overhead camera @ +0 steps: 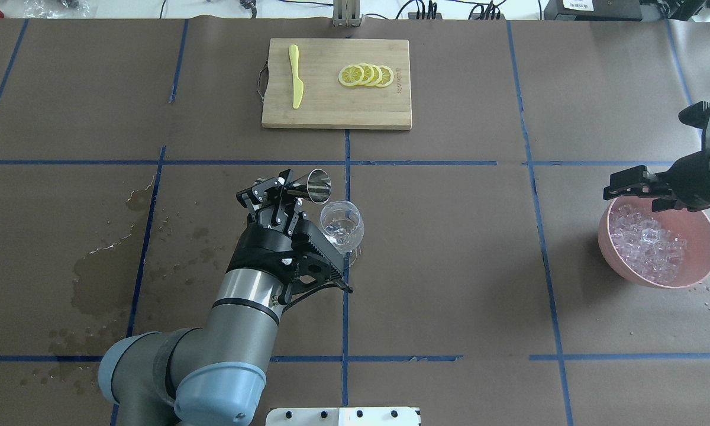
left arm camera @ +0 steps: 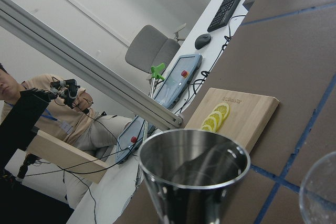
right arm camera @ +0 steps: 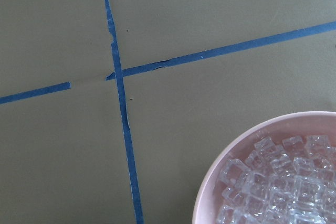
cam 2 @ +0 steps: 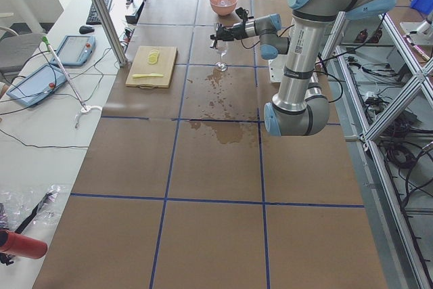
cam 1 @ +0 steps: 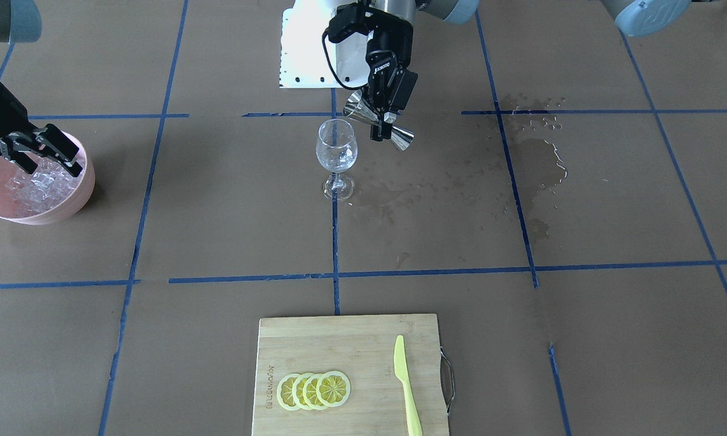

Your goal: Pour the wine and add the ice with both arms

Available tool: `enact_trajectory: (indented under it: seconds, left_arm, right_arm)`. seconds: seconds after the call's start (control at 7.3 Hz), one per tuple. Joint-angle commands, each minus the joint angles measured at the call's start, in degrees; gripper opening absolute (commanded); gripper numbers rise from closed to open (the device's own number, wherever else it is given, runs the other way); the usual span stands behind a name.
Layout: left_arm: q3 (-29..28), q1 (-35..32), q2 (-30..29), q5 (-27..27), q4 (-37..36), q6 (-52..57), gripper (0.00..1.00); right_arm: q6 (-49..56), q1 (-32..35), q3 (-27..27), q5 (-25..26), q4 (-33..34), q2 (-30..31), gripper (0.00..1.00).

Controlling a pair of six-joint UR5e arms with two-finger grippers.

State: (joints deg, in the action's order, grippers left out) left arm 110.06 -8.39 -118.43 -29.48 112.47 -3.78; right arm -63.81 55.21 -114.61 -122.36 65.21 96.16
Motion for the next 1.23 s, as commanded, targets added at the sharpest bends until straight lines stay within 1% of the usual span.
enact_trajectory:
  seconds: [0.0,0.55,0.82,1.1]
  left_arm:
    - [-0.3,0.0,-0.2,0.6,-0.1,6.7,0.0]
    - [-0.2,0.0,-0.3,1.5,-0.1,18.3,0.0]
    - [-0.2,0.0,-0.4,3.6,-0.1,24.5,0.0]
    - [-0.3,0.1,-0.4,6.1,-0.1,28.4,0.0]
  right_arm:
    - [0.0,0.0,0.0,-0.1,0.0,0.0,1.0]
    - [0.0,0.0,0.1,-0.1,0.0,-0.1,1.0]
    - [0.0,0.0,0.1,-0.2,0.0,-0.1,1.0]
    - [0.0,0.0,0.1,-0.2,-0.1,-0.1,1.0]
